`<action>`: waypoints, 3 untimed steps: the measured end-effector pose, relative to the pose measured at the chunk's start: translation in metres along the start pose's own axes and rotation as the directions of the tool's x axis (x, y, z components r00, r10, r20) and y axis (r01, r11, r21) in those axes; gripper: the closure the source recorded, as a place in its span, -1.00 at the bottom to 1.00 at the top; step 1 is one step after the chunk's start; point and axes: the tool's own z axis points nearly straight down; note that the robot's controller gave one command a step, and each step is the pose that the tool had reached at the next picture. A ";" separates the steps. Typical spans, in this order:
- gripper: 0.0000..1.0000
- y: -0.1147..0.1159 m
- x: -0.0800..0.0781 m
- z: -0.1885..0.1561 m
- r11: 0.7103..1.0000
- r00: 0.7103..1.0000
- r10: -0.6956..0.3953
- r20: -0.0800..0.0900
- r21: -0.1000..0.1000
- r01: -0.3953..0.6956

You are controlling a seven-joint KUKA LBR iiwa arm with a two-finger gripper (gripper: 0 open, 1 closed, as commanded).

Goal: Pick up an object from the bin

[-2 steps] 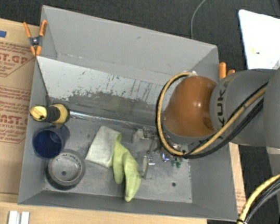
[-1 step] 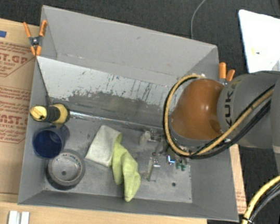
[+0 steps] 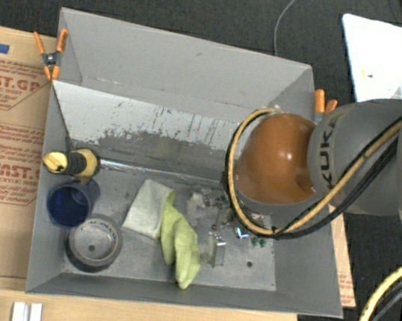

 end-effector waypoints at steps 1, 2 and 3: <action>-1.00 0.009 0.000 0.014 0.996 0.996 -0.089 0.002 0.001 0.089; -1.00 0.028 -0.004 0.022 0.988 0.988 0.156 0.003 0.000 -0.156; 1.00 0.064 -0.023 0.039 0.994 0.994 0.110 0.003 0.001 -0.110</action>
Offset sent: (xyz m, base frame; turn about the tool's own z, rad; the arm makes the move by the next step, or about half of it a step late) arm -0.0048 0.0567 -0.0359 -0.0066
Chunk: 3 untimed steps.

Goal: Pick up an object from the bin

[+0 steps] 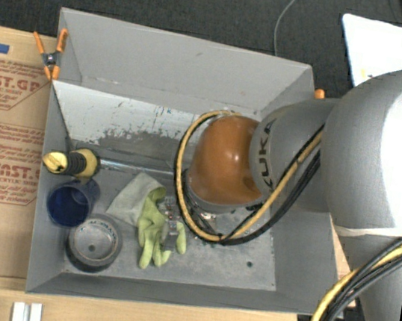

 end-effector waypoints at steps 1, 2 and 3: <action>1.00 0.000 0.000 0.000 1.000 1.000 0.000 0.000 0.000 0.000; 1.00 -0.001 0.005 -0.064 1.000 1.000 -0.029 -0.006 0.000 0.029; 1.00 0.025 0.008 -0.135 0.957 0.957 -0.289 -0.009 -0.003 0.289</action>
Offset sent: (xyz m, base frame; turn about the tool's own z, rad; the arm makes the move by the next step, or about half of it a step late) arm -0.0075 -0.0027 0.1321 -0.0567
